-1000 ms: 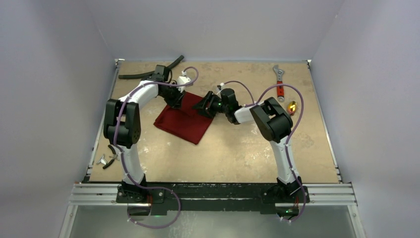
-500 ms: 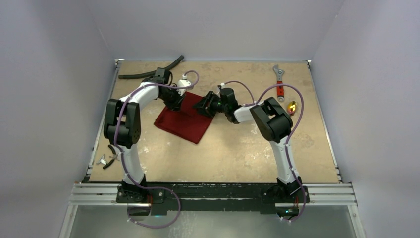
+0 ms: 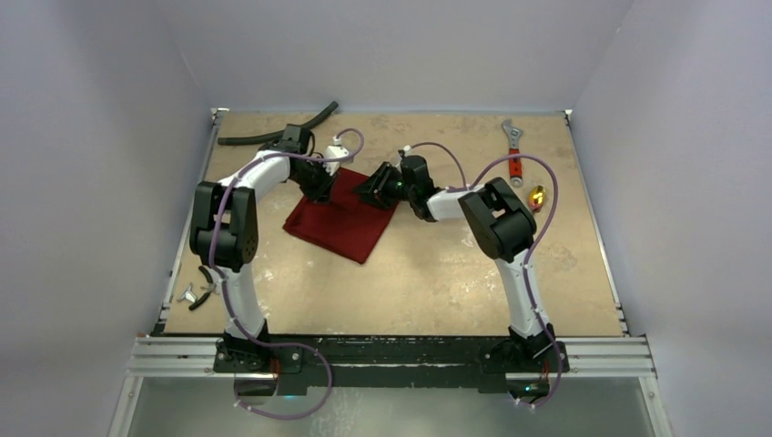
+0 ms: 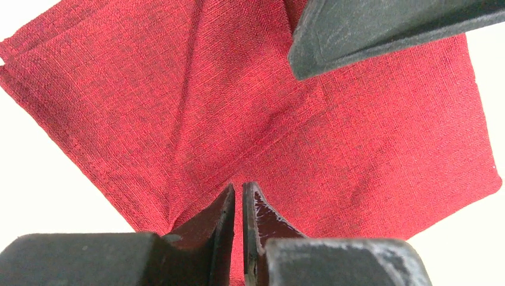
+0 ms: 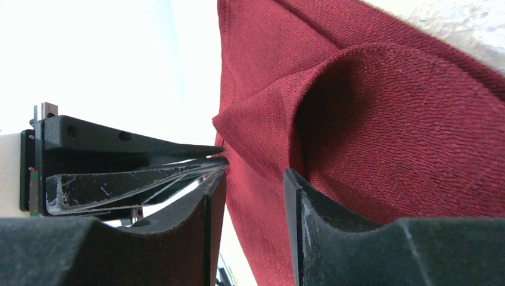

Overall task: Fold the napkin into a case and place the utensils inside
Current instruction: Fold the top corner of the square-folded napkin at the center of the board.

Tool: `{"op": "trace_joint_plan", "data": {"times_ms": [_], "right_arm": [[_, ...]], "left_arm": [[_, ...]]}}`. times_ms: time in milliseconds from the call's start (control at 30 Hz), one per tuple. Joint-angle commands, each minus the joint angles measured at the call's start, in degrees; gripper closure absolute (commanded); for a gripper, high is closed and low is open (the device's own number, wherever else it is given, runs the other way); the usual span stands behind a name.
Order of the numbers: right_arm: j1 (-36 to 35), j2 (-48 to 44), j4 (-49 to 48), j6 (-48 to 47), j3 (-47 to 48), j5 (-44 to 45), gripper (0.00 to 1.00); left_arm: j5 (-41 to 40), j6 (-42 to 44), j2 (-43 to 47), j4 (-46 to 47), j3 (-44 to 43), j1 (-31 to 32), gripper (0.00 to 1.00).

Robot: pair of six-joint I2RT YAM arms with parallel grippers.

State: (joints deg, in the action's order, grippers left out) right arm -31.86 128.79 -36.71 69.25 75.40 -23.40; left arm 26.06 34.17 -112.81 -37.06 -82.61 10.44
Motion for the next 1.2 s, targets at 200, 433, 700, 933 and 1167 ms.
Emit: {"op": "trace_joint_plan", "data": {"times_ms": [200,433,700,933,1167], "right_arm": [[-1.45,-1.49,4.57,-3.23,1.44,1.91,0.49],[-0.80,-3.42,5.50,-3.16,0.22,-0.40,0.48],[1.65,-7.46,11.03,-6.20,0.65,-2.99,0.48],[5.68,-14.07,13.76,-9.81,-4.37,-3.70,0.48],[8.23,-19.00,13.51,-11.04,-10.37,-3.87,0.48]], "left_arm": [[4.24,4.76,-1.02,-4.60,-2.51,-1.95,0.94],[0.55,7.19,3.02,-0.13,1.13,-1.30,0.68],[-6.09,12.81,4.86,0.33,0.96,5.31,0.63],[-10.26,18.15,2.21,-2.56,0.62,8.54,0.63],[-12.62,19.02,0.83,-0.95,0.14,8.66,0.65]]}}
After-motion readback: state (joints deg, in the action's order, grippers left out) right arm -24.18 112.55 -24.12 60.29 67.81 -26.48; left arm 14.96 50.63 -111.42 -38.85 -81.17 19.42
